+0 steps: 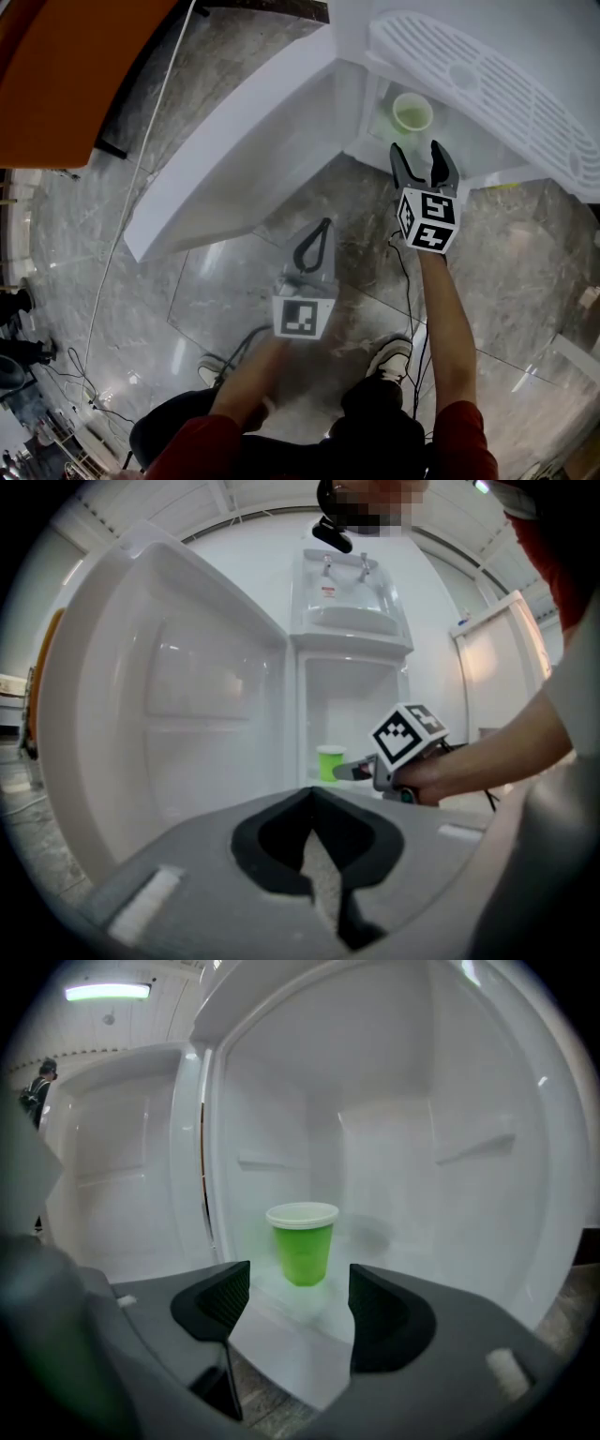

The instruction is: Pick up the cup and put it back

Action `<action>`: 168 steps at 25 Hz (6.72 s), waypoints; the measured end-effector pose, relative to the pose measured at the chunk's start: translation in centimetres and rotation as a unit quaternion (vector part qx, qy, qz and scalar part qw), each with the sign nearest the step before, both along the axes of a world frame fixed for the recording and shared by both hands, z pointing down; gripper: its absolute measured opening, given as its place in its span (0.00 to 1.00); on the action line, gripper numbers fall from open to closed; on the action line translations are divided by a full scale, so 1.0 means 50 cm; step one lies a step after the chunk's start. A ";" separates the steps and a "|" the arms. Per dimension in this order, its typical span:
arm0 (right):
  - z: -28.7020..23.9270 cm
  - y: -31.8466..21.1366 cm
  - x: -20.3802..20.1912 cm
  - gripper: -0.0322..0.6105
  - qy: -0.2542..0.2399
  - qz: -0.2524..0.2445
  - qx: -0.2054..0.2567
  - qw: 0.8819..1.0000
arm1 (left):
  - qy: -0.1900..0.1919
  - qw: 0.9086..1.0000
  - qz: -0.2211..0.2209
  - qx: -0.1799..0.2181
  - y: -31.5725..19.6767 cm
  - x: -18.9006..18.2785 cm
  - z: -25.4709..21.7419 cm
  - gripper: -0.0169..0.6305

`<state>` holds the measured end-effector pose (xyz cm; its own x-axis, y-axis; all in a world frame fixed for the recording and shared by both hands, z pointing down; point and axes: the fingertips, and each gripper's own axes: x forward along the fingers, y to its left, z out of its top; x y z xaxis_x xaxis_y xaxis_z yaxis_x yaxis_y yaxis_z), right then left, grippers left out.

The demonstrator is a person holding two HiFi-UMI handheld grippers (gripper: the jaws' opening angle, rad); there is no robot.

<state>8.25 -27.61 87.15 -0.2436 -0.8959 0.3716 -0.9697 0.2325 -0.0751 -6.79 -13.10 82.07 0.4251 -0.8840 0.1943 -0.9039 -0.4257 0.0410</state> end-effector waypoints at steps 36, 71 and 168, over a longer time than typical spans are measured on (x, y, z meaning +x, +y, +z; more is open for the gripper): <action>0.014 0.337 0.032 0.54 0.077 -0.015 0.002 0.997 | -0.006 1.000 0.010 -0.013 0.011 0.009 0.020 0.03; 0.014 0.345 0.042 0.05 0.049 -0.011 -0.017 0.999 | -0.015 0.999 0.022 -0.024 0.010 0.012 0.035 0.03; -1.955 0.563 -0.010 0.05 0.040 0.093 0.064 0.993 | -0.034 0.995 0.090 0.024 0.180 -0.161 -1.868 0.03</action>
